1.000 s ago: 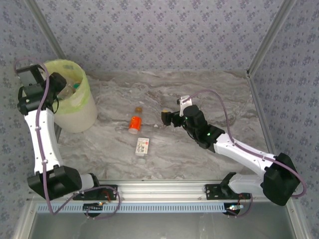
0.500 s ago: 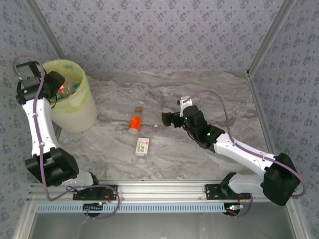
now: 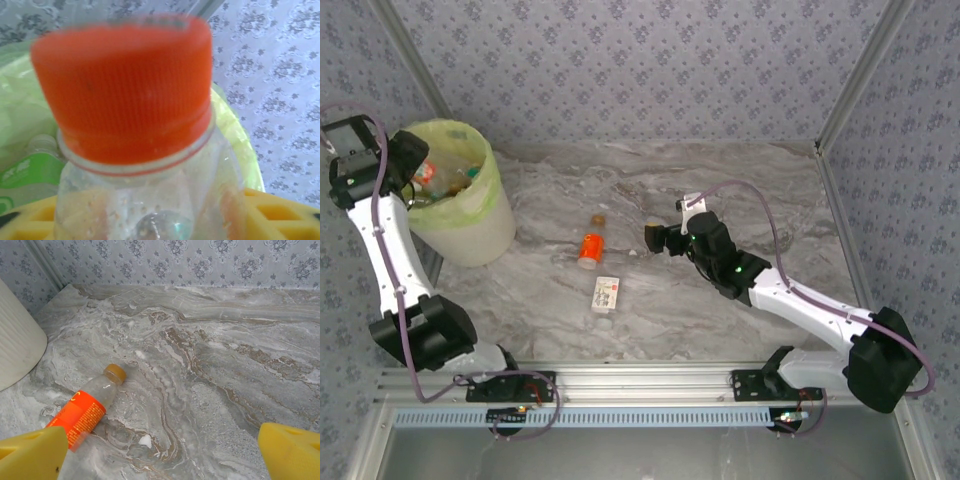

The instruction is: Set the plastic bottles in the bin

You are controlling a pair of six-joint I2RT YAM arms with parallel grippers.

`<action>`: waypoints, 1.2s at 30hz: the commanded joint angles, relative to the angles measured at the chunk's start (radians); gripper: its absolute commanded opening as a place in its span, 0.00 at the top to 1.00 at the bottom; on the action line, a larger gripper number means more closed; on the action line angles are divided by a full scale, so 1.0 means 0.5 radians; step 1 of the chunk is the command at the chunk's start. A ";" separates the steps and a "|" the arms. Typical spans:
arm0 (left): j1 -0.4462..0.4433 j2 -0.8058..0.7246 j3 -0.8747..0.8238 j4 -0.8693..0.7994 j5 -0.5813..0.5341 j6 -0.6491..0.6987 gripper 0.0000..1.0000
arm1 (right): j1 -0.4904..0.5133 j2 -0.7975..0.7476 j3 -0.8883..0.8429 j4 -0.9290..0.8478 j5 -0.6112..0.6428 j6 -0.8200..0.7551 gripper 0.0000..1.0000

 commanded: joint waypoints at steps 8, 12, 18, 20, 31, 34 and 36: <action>-0.002 -0.007 0.104 -0.129 0.140 0.087 0.04 | -0.005 0.044 0.055 -0.029 0.041 0.038 0.00; -0.077 -0.092 0.105 -0.135 0.181 0.118 0.01 | -0.003 0.068 0.074 -0.021 0.032 0.038 0.00; -0.403 -0.298 0.000 -0.088 0.097 0.201 0.01 | -0.005 0.086 0.096 -0.021 0.033 0.030 0.00; -0.559 -0.386 -0.093 -0.026 0.059 0.251 0.01 | -0.003 0.087 0.098 -0.021 0.042 0.033 0.00; -1.494 -0.579 -0.731 0.187 -0.112 0.253 0.01 | -0.007 0.082 0.074 -0.051 0.155 0.134 0.00; -1.705 -0.412 -0.833 0.165 -0.177 0.219 0.01 | -0.011 0.085 0.065 -0.056 0.177 0.165 0.00; -1.794 -0.261 -0.840 0.112 -0.261 0.191 0.00 | -0.014 0.086 0.072 -0.068 0.179 0.178 0.00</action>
